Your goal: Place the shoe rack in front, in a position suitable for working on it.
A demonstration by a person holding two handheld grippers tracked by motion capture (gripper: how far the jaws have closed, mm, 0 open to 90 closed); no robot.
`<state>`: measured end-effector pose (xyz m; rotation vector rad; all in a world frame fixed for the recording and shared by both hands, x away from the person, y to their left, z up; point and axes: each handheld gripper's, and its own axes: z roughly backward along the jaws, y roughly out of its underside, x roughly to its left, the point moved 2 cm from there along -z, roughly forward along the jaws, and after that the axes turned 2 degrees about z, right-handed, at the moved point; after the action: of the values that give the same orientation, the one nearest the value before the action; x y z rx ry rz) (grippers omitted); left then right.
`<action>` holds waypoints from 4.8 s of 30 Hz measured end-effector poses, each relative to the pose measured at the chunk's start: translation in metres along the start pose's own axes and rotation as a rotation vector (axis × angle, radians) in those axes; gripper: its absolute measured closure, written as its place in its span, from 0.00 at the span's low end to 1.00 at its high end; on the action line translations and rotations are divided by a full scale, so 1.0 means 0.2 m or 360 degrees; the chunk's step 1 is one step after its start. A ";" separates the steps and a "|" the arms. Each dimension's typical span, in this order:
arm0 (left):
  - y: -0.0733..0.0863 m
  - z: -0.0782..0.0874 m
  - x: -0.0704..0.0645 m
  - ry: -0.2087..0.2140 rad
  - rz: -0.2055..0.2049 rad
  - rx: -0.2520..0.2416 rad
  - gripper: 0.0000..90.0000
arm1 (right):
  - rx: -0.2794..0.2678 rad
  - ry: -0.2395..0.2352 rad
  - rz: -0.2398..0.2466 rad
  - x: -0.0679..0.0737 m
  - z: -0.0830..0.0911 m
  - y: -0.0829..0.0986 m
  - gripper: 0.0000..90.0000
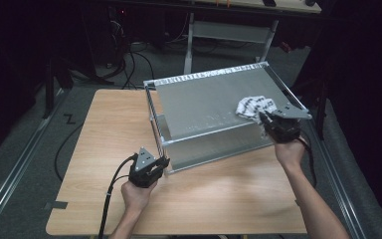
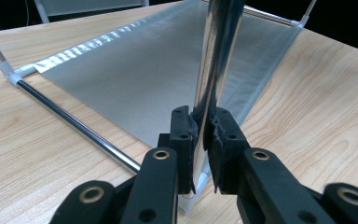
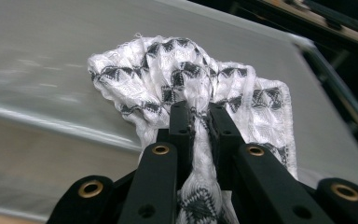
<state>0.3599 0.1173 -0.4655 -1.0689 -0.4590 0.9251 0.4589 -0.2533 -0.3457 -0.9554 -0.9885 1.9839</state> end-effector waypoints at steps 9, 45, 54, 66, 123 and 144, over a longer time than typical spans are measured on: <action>0.00 0.00 0.00 0.0002 0.0014 -0.0006 0.89 | -0.0064 -0.0231 0.0050 0.27 -0.03 -0.10 0.91; 0.02 0.05 0.04 -0.0069 0.0049 -0.0013 0.90 | -0.0037 -0.0144 -0.0004 -0.03 0.02 0.02 0.91; 0.03 0.08 0.12 -0.0145 0.0092 -0.0017 0.90 | 0.0014 -0.0130 -0.0015 -0.09 0.03 0.02 0.91; 0.01 0.08 0.21 -0.0226 0.0129 -0.0004 0.90 | 0.0016 -0.0060 -0.0096 -0.17 0.05 0.05 0.91; 0.06 0.20 0.30 -0.0268 0.0184 -0.0007 0.89 | 0.0012 0.0080 -0.0172 -0.18 0.21 0.35 0.91; 0.06 0.21 0.30 -0.0235 0.0158 0.0021 0.89 | 0.0146 0.0142 -0.0375 -0.19 0.08 0.61 0.91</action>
<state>0.3590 0.1920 -0.4635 -1.0228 -0.5247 1.0982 0.4306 -0.3451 -0.4314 -0.8292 -0.9084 1.7600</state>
